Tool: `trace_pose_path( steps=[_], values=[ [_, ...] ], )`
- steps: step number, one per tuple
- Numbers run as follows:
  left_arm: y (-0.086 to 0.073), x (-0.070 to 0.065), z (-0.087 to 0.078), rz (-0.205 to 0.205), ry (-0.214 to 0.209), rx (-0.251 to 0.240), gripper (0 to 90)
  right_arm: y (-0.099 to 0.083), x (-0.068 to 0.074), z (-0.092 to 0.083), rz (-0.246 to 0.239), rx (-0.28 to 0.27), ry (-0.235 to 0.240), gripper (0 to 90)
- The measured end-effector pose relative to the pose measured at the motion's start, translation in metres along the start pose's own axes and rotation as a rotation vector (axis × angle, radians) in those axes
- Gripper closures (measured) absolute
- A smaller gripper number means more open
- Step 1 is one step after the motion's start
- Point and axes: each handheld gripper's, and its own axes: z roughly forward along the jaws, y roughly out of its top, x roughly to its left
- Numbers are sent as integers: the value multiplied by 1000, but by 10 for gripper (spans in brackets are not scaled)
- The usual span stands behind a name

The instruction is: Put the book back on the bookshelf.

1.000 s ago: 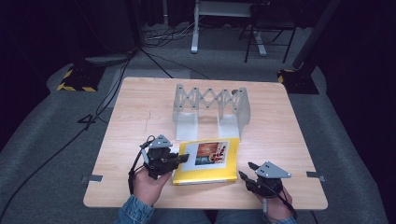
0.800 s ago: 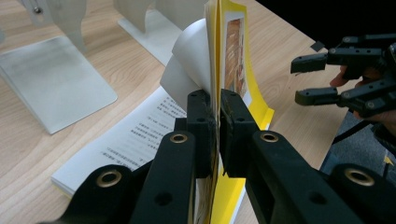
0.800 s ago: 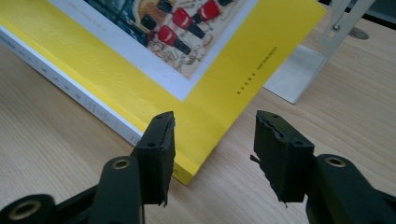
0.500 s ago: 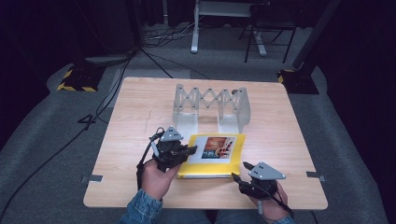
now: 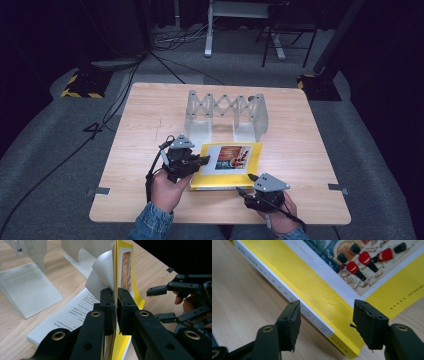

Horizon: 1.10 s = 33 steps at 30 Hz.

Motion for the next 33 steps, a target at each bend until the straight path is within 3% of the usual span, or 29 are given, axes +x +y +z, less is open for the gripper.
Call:
trace_pose_path(
  steps=[7, 8, 14, 17, 21, 23, 33],
  values=[
    [2, -2, -1, 0, -16, -5, 839, -2, 14, 9, -65, -17, -20, 341],
    [2, -3, -2, 4, -20, -5, 840, -3, 18, 12, -99, -7, -35, 341],
    [6, -4, -2, 15, -30, 1, 840, -5, 22, 19, -115, 11, -42, 341],
    [9, -5, -1, 15, -39, 6, 841, -7, 24, 26, -146, 11, -101, 323],
    [11, -3, 0, 15, -45, 7, 841, -7, 25, 29, -165, -4, -132, 314],
    [11, -2, 1, 4, -48, 7, 841, -7, 29, 33, -207, -24, -167, 310],
    [12, -1, 6, -1, -45, 22, 841, -4, 31, 46, -247, -26, -167, 325]
  ],
)
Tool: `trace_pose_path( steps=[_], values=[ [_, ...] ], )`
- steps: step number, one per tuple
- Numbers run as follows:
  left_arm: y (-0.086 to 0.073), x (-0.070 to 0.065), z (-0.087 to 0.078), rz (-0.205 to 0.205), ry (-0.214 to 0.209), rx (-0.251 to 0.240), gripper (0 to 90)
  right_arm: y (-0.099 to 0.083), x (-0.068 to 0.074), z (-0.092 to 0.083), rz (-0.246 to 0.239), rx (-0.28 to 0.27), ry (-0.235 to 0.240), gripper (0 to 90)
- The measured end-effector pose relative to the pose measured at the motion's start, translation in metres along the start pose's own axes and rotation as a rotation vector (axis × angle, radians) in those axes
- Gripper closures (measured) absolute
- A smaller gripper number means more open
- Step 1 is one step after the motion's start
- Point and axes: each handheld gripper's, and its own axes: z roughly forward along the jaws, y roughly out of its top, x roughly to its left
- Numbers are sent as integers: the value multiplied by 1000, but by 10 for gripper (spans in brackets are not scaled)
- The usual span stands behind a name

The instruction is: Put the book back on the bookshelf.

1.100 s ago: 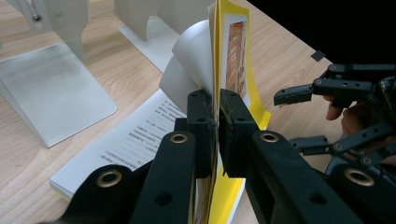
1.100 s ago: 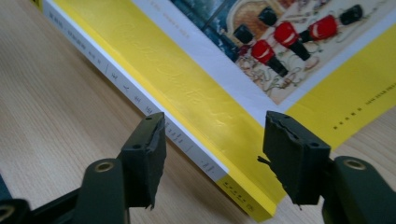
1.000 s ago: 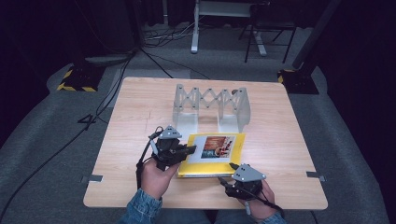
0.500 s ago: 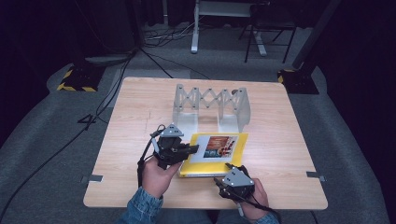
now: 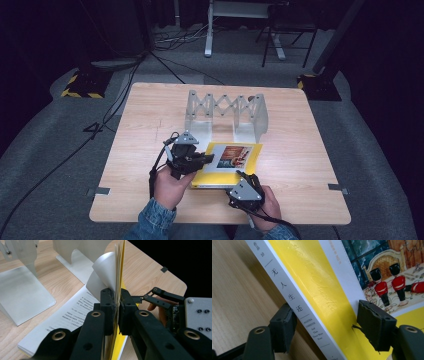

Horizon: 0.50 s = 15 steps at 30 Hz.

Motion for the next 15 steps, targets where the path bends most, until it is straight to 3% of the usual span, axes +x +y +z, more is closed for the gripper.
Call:
trace_pose_path(
  steps=[2, 6, 10, 15],
  values=[
    [1, 1, 1, -3, -5, -2, 842, 0, 0, 1, -3, -2, -4, 326],
    [3, 1, 3, -2, -14, -1, 844, -1, 4, 4, -50, -6, -59, 334],
    [5, 1, 5, 1, -14, 0, 845, -2, 4, 8, -40, -2, -73, 340],
    [7, 1, 6, -1, -25, -6, 846, 0, 4, 12, -67, 6, -104, 339]
  ],
)
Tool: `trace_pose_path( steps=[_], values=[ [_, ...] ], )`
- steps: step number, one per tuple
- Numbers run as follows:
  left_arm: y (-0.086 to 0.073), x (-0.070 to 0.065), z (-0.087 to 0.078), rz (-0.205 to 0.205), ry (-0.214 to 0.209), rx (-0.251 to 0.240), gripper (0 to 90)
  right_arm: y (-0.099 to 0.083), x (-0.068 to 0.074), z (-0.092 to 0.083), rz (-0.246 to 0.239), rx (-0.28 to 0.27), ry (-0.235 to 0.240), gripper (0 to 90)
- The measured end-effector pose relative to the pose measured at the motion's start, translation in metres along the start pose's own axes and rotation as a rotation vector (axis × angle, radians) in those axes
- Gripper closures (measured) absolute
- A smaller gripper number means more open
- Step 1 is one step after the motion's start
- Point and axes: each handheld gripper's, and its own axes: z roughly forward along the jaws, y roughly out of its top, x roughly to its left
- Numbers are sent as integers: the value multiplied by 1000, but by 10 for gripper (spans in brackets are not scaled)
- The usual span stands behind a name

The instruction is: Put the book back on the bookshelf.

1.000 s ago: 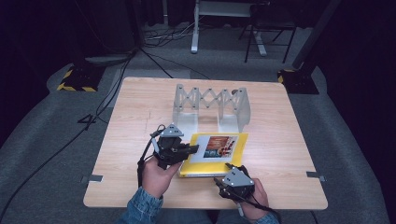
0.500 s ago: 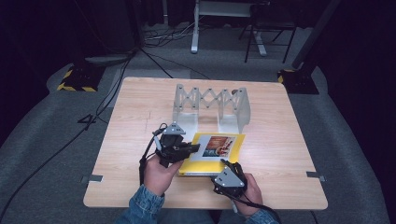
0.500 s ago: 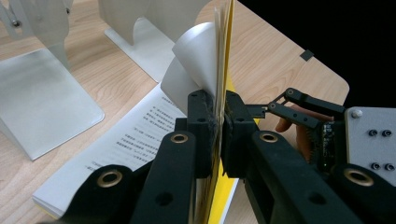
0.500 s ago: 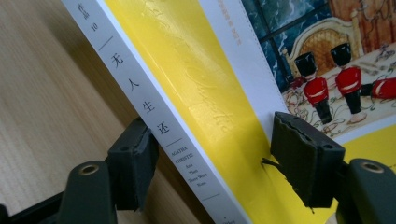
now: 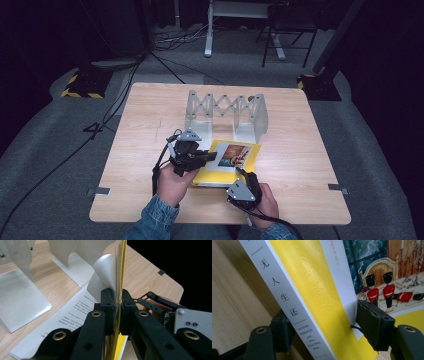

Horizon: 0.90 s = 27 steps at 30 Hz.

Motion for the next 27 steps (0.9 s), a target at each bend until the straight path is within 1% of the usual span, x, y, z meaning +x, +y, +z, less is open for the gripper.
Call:
trace_pose_path(
  steps=[3, 6, 7, 8, 9, 10, 11, 12, 13, 14, 17, 20, 21, 22, 23, 24, 25, 26, 27],
  values=[
    [0, -1, 0, -2, -3, -1, 846, 1, 2, 1, -20, 3, -19, 339],
    [0, -1, 2, 2, 9, 6, 846, 2, 5, 5, -57, 8, -52, 352],
    [0, -2, 2, 2, 10, 10, 846, 1, 6, 8, -77, 6, -66, 360],
    [0, -2, 2, 2, 10, 10, 846, 1, 6, 8, -77, 6, -66, 360],
    [0, -1, 2, 4, 10, 11, 846, 1, 7, 9, -93, 4, -77, 360],
    [0, -1, 2, 2, 9, 12, 847, 1, 9, 11, -118, 7, -89, 359],
    [-1, -1, 2, -1, 7, 11, 847, 0, 12, 12, -143, 10, -116, 356],
    [-1, -1, 2, -1, 7, 11, 847, 0, 12, 12, -143, 10, -116, 356],
    [-1, -1, 2, 0, 8, 11, 847, 0, 12, 13, -153, 10, -124, 354],
    [-1, -1, 2, 1, 12, 10, 847, 0, 14, 15, -180, 12, -146, 354],
    [-3, 0, 2, -7, 15, 8, 847, 0, 15, 16, -191, 13, -158, 359],
    [-5, 4, 1, -20, 26, 10, 844, 1, 15, 14, -198, 17, -151, 449],
    [-6, 7, 0, -31, 26, 11, 836, 2, 16, 11, -216, 15, -152, 550],
    [-6, 7, 0, -31, 26, 11, 830, 2, 16, 11, -216, 15, -152, 550],
    [-8, 10, -1, -37, 35, 16, 830, 2, 17, 10, -226, 13, -158, 578],
    [-9, 11, -1, -45, 35, 11, 818, 1, 19, 8, -248, 9, -167, 617],
    [-10, 13, -2, -53, 29, 7, 810, 0, 19, 7, -256, 8, -165, 635],
    [-11, 14, -3, -59, 27, 3, 793, -1, 19, 5, -252, 2, -161, 649],
    [-12, 18, -9, -73, 25, -23, 746, -3, 17, 2, -234, -11, -161, 665]
  ],
)
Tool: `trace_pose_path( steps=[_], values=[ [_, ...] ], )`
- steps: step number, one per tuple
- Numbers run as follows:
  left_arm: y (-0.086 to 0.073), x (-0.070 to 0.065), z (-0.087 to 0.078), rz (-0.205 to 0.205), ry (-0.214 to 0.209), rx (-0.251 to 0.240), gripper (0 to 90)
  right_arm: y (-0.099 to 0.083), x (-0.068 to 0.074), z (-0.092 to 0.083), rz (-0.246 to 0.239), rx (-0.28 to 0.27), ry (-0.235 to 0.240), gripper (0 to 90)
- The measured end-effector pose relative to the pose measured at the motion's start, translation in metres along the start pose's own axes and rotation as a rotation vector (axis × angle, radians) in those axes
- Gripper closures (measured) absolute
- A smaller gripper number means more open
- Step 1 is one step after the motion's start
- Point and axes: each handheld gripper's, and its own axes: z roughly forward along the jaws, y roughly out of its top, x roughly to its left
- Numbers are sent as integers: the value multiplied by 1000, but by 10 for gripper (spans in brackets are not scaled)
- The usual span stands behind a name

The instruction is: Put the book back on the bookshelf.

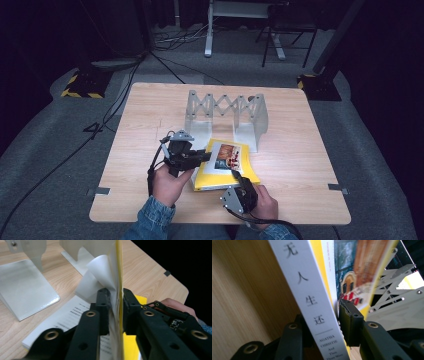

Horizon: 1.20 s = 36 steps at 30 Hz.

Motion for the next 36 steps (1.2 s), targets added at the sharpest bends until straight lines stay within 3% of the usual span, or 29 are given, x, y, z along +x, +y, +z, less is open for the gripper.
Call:
trace_pose_path(
  steps=[2, 6, 9, 13, 17, 23, 29, 30, 31, 33, 36],
  values=[
    [-1, 7, -9, -33, -32, -40, 702, -2, -3, -3, 18, -6, -4, 681],
    [-5, 20, -25, -77, -53, -101, 637, -4, -15, -9, 88, -27, 15, 711],
    [-7, 24, -31, -86, -54, -120, 606, -4, -16, -12, 88, -36, 14, 725],
    [-13, 31, -41, -95, -25, -145, 559, -3, -19, -17, 107, -56, 7, 744],
    [-27, 40, -47, -69, 55, -155, 528, -2, -31, -27, 144, -82, 7, 756],
    [-44, 45, -50, -36, 105, -139, 525, -1, -43, -37, 159, -101, -2, 758],
    [-76, 59, -39, -16, 183, -51, 523, 3, -52, -46, 180, -132, -22, 757],
    [-84, 64, -35, 10, 213, -49, 523, 4, -56, -48, 198, -142, -28, 758],
    [-84, 64, -35, 10, 213, -49, 523, 4, -56, -48, 198, -142, -28, 758],
    [-91, 71, -32, 52, 269, -55, 515, 7, -62, -51, 217, -154, -32, 758],
    [-96, 79, -29, 77, 289, -41, 510, 8, -68, -52, 234, -164, -40, 758]
  ],
)
